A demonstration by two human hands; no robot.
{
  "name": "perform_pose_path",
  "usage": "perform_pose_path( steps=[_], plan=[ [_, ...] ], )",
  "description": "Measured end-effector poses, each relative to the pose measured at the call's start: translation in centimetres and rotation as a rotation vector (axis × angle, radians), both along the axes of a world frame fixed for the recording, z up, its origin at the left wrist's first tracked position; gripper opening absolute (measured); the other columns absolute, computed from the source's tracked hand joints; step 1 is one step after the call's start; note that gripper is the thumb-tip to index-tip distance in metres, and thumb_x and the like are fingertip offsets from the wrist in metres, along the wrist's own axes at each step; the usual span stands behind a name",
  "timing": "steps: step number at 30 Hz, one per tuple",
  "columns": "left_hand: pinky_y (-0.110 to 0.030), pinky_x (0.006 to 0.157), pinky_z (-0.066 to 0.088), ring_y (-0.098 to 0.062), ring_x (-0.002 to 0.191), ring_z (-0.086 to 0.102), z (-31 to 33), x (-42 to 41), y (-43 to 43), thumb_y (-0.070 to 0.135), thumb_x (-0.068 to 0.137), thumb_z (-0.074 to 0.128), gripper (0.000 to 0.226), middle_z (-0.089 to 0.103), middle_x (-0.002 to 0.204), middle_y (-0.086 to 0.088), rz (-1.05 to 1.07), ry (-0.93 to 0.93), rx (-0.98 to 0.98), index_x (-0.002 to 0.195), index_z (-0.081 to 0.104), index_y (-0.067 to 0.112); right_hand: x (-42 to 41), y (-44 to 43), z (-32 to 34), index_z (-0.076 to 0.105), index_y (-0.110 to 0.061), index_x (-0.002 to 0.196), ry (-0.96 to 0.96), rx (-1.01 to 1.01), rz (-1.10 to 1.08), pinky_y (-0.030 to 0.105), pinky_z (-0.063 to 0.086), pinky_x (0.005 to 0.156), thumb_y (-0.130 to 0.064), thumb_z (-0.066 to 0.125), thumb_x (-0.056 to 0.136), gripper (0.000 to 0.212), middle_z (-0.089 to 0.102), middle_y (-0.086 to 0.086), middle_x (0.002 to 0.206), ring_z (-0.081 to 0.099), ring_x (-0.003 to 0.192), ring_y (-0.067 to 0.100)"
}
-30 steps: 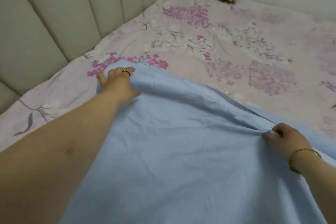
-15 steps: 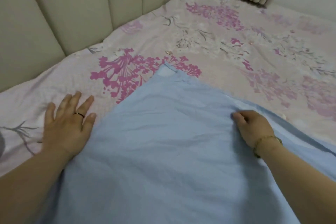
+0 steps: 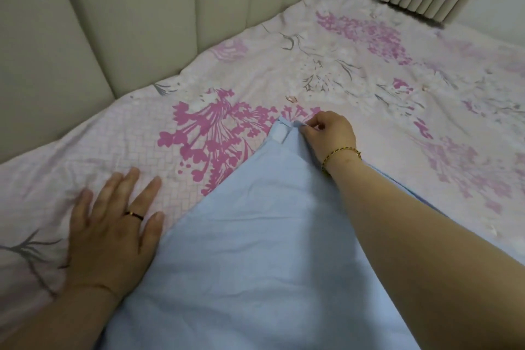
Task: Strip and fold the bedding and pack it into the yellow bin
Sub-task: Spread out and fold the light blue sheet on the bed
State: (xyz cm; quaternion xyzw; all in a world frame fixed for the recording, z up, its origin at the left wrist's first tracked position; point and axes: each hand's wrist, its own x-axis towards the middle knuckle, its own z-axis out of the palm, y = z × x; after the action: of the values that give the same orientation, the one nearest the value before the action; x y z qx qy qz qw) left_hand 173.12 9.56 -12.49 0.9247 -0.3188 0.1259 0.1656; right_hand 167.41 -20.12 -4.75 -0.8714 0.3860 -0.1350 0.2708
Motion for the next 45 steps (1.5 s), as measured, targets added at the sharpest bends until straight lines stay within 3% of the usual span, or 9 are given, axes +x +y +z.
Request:
perform_pose_path(
  steps=[5,10,14,17,26,32,34,40,45],
  plan=[
    [-0.017,0.11,-0.01,-0.029,0.119,0.033,0.0,0.0,0.1,0.034,0.082,0.031,0.051,0.055,0.127,-0.025,0.006,0.011,0.017,0.122,0.054,0.01,2.1,0.9,0.0,0.058,-0.015,0.09,-0.025,0.097,0.09,0.024,0.04,0.077,-0.021,0.055,0.09,0.006,0.059,0.003,0.091,0.051,0.088,0.02],
    [-0.016,0.11,-0.011,-0.03,0.119,0.033,0.1,-0.1,0.1,0.033,0.082,0.031,0.048,0.054,0.128,-0.025,0.004,0.001,0.011,0.123,0.047,0.014,1.0,0.2,-0.1,0.043,-0.013,0.129,0.194,0.093,0.116,0.033,0.043,0.088,-0.034,0.059,0.086,0.05,0.054,0.009,0.122,0.05,0.107,0.027],
    [-0.016,0.109,-0.011,-0.029,0.12,0.032,0.0,-0.1,0.1,0.034,0.083,0.031,0.05,0.054,0.129,-0.024,0.011,0.018,0.019,0.123,0.052,0.012,-1.1,-0.9,0.5,0.046,-0.012,0.088,0.47,0.082,0.152,0.027,0.032,0.073,-0.034,0.048,0.093,0.023,0.048,0.005,0.085,0.043,0.085,0.023],
    [-0.015,0.109,-0.011,-0.028,0.121,0.031,-0.1,-0.2,0.1,0.035,0.083,0.03,0.054,0.052,0.13,-0.024,0.02,0.024,0.022,0.123,0.055,0.009,-1.0,-1.1,0.6,0.035,-0.017,0.061,0.382,0.031,0.235,0.029,0.027,0.061,-0.025,0.045,0.095,0.037,0.038,0.0,0.065,0.04,0.079,0.022],
    [-0.015,0.109,-0.011,-0.029,0.122,0.03,-0.5,0.1,0.1,0.034,0.084,0.029,0.054,0.051,0.131,-0.025,0.005,0.008,0.015,0.124,0.054,0.007,3.2,-0.6,-1.3,0.031,-0.02,0.06,0.186,-0.047,0.225,0.026,0.028,0.066,-0.027,0.043,0.096,0.038,0.039,0.0,0.064,0.041,0.078,0.021],
    [-0.027,0.108,0.011,-0.029,0.122,0.03,-0.3,0.0,-0.1,0.034,0.083,0.028,0.056,0.051,0.131,-0.026,0.035,-0.013,0.031,0.123,0.056,0.005,1.6,0.9,-0.3,0.051,-0.009,0.111,0.098,-0.315,0.187,0.027,0.028,0.084,-0.023,0.051,0.09,0.026,0.049,0.008,0.117,0.042,0.111,0.025],
    [-0.027,0.108,0.01,-0.029,0.121,0.03,-0.3,-0.2,-0.1,0.033,0.083,0.029,0.057,0.051,0.131,-0.026,0.044,-0.02,0.032,0.122,0.057,0.004,-0.3,1.4,0.3,0.053,-0.012,0.087,-0.011,-0.238,0.206,0.022,0.024,0.071,-0.025,0.054,0.089,0.014,0.052,0.002,0.095,0.045,0.097,0.023],
    [-0.021,0.112,0.0,-0.032,0.122,0.033,-0.3,-0.1,-0.1,0.035,0.083,0.028,0.058,0.05,0.132,-0.026,0.044,0.016,0.035,0.124,0.056,0.005,-3.1,2.4,0.6,0.032,-0.016,0.061,0.531,0.018,0.393,0.029,0.027,0.06,-0.034,0.051,0.091,0.04,0.038,-0.001,0.066,0.041,0.077,0.022],
    [-0.017,0.11,-0.007,-0.034,0.121,0.035,-0.3,0.0,0.0,0.035,0.083,0.028,0.059,0.05,0.132,-0.026,0.041,0.018,0.023,0.123,0.057,0.004,-0.2,2.2,1.9,0.032,-0.02,0.061,0.194,0.12,0.33,0.01,0.028,0.046,-0.02,0.045,0.095,0.037,0.035,-0.005,0.064,0.034,0.058,0.011]
  ],
)
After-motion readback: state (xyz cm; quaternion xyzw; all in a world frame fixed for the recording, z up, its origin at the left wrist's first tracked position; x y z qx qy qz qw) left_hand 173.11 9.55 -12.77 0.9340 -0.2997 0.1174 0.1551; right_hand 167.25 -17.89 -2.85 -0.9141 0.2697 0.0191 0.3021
